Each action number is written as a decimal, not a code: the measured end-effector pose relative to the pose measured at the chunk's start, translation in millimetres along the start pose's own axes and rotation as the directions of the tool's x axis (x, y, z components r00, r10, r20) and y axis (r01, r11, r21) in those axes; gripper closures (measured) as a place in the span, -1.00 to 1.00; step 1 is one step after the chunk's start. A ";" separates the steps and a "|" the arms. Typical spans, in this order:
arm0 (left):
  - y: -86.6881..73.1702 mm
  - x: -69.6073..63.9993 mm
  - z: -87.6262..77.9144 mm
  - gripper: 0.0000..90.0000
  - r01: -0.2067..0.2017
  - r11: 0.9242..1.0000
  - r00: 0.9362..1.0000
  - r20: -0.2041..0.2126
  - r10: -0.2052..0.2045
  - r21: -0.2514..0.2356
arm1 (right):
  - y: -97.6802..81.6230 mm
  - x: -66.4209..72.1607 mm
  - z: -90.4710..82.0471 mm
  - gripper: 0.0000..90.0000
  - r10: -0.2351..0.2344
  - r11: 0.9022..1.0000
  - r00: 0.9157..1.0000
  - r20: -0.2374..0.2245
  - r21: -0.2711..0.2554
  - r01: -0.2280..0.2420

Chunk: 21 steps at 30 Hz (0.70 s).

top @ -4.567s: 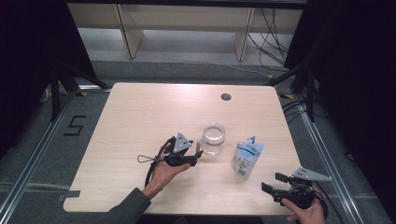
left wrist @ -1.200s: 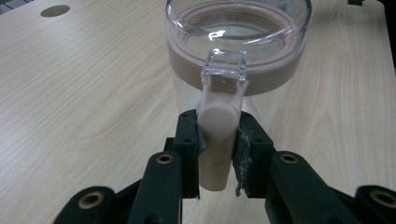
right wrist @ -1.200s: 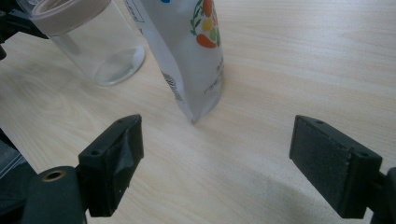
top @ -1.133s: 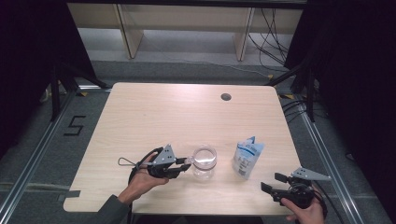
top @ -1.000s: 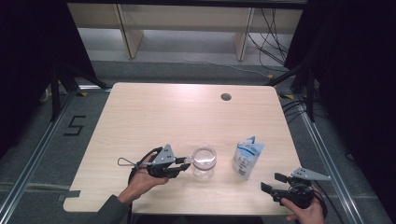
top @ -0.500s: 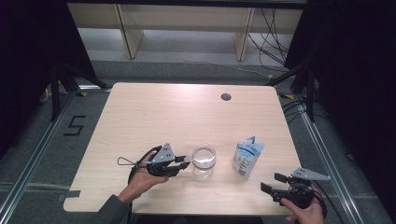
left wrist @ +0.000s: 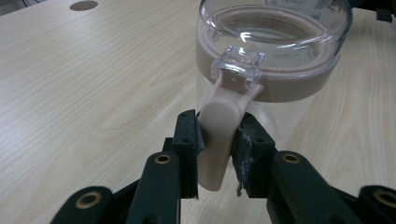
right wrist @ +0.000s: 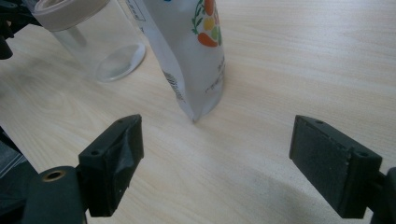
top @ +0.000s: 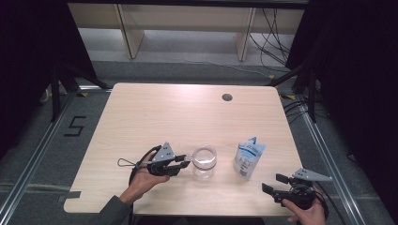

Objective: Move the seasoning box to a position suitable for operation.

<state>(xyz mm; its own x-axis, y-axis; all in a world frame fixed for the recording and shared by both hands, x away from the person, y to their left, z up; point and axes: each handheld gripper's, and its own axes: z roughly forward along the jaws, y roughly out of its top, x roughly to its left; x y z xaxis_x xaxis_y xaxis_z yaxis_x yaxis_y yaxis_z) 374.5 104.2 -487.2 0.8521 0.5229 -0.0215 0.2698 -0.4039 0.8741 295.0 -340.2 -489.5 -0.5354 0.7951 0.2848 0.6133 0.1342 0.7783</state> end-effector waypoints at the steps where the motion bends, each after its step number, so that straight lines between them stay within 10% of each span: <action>1: -0.3 -0.7 0.2 0.57 0.009 1.000 1.000 -0.011 -0.009 -0.009 | 0.0 0.1 -0.2 -0.56 -0.001 1.000 1.000 -0.001 0.001 0.001; 13: -3.6 -3.0 -13.6 0.10 0.062 0.998 0.998 -0.016 -0.063 -0.014 | -0.5 5.1 -2.2 -0.52 0.019 1.000 1.000 -0.010 0.013 -0.019; 21: -0.9 -7.6 -30.3 0.34 0.085 0.993 0.996 0.001 -0.085 -0.079 | -0.9 8.8 -1.7 -0.49 0.023 1.000 0.999 -0.023 -0.008 -0.023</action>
<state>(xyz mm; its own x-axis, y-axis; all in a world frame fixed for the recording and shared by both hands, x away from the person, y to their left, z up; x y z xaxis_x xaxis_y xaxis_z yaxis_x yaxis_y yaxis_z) 354.1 123.4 -473.1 0.8265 0.5547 -0.0960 0.3050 -0.2979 0.9045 288.8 -334.3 -486.8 -0.5345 0.7840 0.3156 0.6211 0.1112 0.7758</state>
